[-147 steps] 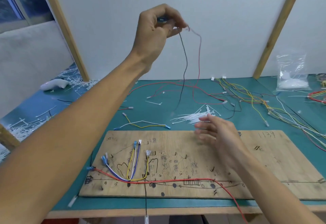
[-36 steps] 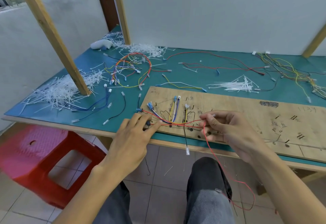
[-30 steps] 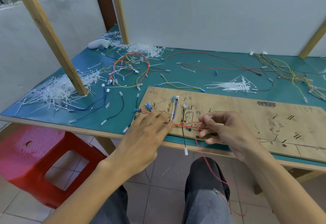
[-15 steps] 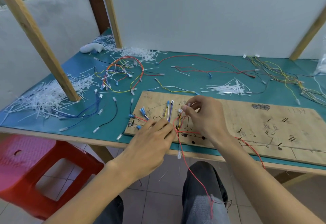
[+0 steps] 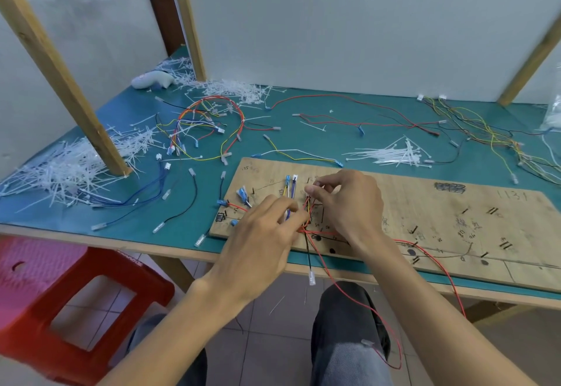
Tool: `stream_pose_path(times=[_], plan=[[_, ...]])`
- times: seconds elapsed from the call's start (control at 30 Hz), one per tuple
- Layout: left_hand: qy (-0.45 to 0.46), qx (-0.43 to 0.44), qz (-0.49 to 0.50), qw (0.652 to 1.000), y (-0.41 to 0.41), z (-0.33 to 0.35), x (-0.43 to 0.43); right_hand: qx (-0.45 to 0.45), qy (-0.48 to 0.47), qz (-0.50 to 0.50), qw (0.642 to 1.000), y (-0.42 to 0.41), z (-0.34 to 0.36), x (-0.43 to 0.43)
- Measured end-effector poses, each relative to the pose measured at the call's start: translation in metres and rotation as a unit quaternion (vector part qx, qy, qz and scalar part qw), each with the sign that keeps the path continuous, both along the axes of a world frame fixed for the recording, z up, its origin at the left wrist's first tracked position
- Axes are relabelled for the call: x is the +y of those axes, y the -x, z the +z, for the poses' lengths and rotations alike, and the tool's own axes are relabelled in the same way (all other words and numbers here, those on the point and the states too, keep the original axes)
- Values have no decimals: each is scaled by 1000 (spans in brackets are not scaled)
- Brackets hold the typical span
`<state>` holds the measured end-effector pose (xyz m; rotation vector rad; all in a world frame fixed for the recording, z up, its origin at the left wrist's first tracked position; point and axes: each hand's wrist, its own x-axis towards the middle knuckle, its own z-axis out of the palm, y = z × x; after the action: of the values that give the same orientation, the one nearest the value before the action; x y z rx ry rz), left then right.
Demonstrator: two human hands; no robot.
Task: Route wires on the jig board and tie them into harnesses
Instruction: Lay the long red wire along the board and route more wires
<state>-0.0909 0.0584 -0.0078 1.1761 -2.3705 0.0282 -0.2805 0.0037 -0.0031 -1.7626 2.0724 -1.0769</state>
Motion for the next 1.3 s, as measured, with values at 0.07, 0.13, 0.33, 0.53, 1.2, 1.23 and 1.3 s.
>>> stream_pose_path(times=[0.07,0.13,0.33,0.53,1.2,1.23,1.3], plan=[[4,-2,-1,1000,0,-1,-3,-1,2,-3,1000,0,-1,0],[13,-12,-2,1000,1,-1,-7,11,-1,-7,1000,-1,-1,-1],[54,-42,-18,997,0,-8,-12,87,-7,-18,996,-4,-1,-2],[60,-9,-35,998,-5,-15,-11,156,-2,21,988,-4,1,1],[26,61,-45,997,-3,-12,-2,162,-71,199,964,20,13,103],[24,62,-44,997,-2,-12,-1,175,-83,199,961,21,13,106],[23,73,-47,996,1,-12,-2,173,-99,198,960,21,12,109]])
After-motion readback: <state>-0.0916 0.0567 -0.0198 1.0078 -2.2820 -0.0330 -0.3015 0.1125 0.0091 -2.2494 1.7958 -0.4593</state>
